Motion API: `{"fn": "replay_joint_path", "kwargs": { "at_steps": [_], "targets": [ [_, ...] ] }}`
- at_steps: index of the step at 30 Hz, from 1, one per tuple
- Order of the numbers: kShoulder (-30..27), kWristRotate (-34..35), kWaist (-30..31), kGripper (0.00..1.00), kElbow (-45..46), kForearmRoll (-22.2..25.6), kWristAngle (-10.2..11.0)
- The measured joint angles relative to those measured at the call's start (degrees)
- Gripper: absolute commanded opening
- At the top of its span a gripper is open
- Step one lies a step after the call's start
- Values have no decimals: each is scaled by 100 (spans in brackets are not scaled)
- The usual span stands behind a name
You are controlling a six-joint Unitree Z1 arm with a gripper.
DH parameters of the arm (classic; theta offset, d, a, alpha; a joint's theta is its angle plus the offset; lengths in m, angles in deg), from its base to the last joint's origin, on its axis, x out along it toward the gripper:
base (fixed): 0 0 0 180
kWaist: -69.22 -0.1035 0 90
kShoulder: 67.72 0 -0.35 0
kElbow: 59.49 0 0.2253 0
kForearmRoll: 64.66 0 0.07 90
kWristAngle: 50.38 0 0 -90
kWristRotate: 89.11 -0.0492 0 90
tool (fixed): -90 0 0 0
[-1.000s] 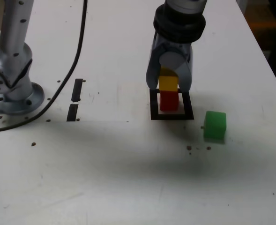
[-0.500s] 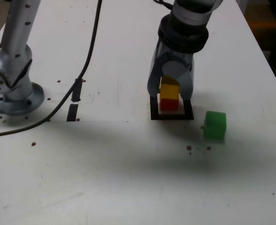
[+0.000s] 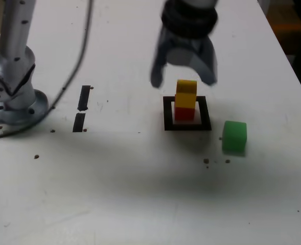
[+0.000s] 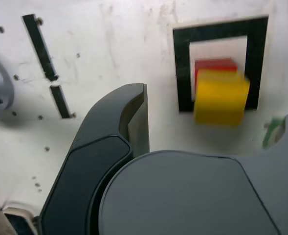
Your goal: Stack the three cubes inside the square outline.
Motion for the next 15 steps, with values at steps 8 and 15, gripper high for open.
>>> {"fn": "replay_joint_path", "kwargs": {
  "at_steps": [8, 15],
  "targets": [
    [-413, 14, 693, 100, -927, 561, -67],
    [635, -224, 1021, 99, -2102, 565, -184]
  ]
}}
